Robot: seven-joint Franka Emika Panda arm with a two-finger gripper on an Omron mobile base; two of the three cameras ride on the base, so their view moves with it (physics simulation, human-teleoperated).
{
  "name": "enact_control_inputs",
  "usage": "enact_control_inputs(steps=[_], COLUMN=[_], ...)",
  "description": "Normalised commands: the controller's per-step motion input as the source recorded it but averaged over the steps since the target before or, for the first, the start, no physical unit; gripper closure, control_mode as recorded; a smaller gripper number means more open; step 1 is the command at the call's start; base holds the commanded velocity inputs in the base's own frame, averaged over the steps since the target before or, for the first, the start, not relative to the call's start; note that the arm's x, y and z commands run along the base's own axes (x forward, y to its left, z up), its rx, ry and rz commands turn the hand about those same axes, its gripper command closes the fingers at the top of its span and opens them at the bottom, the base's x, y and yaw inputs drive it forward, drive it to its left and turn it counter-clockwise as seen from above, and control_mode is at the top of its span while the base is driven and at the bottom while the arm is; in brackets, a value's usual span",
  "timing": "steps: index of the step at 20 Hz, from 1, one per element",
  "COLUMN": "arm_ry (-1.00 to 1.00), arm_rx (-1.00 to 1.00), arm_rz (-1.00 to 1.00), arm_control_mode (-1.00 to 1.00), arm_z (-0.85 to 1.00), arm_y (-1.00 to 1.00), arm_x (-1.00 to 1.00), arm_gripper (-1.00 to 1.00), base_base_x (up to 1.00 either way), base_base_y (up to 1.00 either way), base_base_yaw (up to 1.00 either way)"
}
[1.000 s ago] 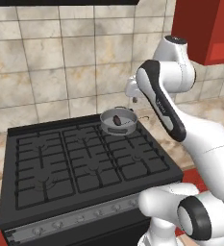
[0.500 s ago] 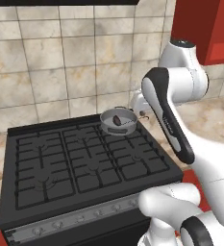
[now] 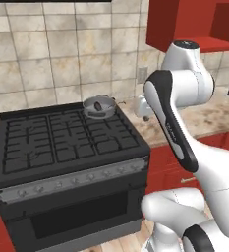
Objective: Open the cabinet and move the ladle to the pot. Then close the cabinet.
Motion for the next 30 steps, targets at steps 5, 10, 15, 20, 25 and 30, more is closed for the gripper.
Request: enact_control_inputs(steps=[5,10,15,20,25,30], arm_ry=[0.00,0.00,0.00,0.00,0.00,0.00], arm_rx=[0.00,0.00,0.00,0.00,0.00,0.00], arm_rz=[0.00,0.00,0.00,0.00,0.00,0.00], arm_control_mode=[1.00,1.00,1.00,1.00,1.00,1.00], arm_z=[0.00,0.00,0.00,0.00,0.00,0.00], arm_y=[0.00,0.00,0.00,0.00,0.00,0.00], arm_x=[0.00,0.00,0.00,0.00,0.00,0.00], arm_gripper=[-1.00,-1.00,-1.00,-1.00,-1.00,-1.00], base_base_x=[-0.48,0.01,0.23,0.39,0.62,0.70], base_base_y=[-1.00,-1.00,-0.97,-0.55,-0.23,-0.43], base_base_yaw=[0.01,0.09,0.19,0.15,0.08,0.03])
